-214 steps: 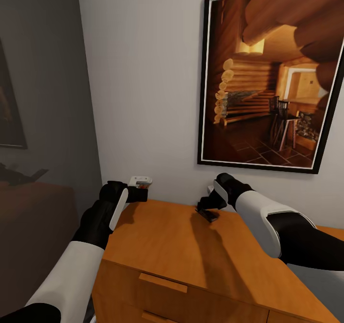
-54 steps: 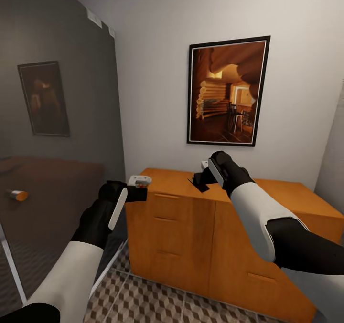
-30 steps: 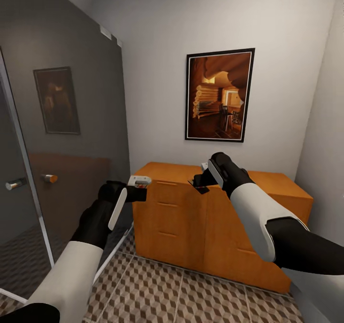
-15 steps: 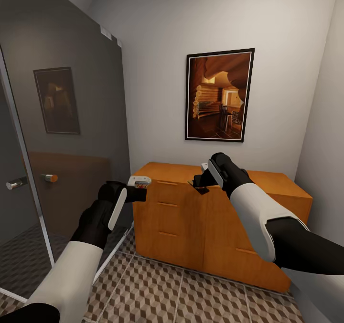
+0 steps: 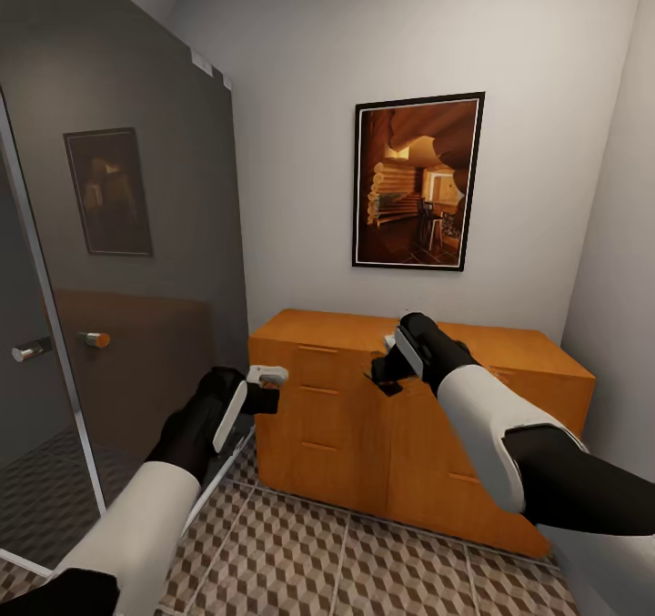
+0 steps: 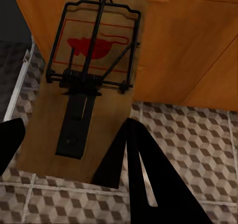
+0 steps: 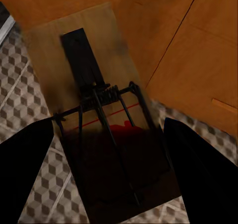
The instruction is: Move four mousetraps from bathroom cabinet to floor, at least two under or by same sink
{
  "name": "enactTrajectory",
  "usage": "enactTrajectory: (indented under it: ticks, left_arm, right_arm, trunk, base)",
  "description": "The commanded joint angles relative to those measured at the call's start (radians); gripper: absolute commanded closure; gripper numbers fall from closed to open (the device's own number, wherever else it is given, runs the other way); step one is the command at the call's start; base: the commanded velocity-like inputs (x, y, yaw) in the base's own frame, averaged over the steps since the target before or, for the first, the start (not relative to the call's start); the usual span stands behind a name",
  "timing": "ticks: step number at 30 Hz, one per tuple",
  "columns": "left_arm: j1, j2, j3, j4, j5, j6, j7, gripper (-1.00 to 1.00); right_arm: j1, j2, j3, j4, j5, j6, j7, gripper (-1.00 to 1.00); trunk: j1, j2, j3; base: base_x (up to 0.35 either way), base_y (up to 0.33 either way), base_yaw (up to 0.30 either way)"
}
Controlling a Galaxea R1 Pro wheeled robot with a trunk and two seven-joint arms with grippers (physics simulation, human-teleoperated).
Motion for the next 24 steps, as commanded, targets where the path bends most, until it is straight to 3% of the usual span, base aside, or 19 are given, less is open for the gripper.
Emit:
enactTrajectory:
  ticks: [1, 8, 22, 24]
  left_arm:
    - [-0.001, 0.000, 0.000, 0.015, 0.003, -0.013, -0.001, 1.00]
    - [-0.001, -0.001, 0.003, 0.165, 0.010, -0.176, -0.001, 1.00]
    - [-0.001, 0.000, 0.005, 0.319, 0.012, -0.331, -0.001, 1.00]
    - [-0.001, 0.001, 0.005, 0.333, 0.012, -0.358, -0.001, 1.00]
  right_arm:
    - [0.007, -0.001, 0.007, 0.008, 0.002, 0.004, 0.000, 1.00]
    - [0.039, 0.000, 0.006, 0.044, 0.041, 0.004, -0.072, 1.00]
    - [0.064, -0.013, 0.003, 0.048, 0.038, 0.004, -0.061, 1.00]
    - [0.069, -0.013, 0.003, 0.049, 0.037, -0.029, -0.052, 1.00]
  trunk:
    - [0.000, -0.001, -0.001]
    - [0.000, -0.001, -0.001]
    - [0.000, -0.001, -0.001]
    - [0.000, -0.001, -0.001]
  base:
    - [0.000, 0.000, 0.000]
    - [0.000, 0.000, 0.000]
    - [0.000, 0.000, 0.000]
    - [0.000, 0.000, 0.021]
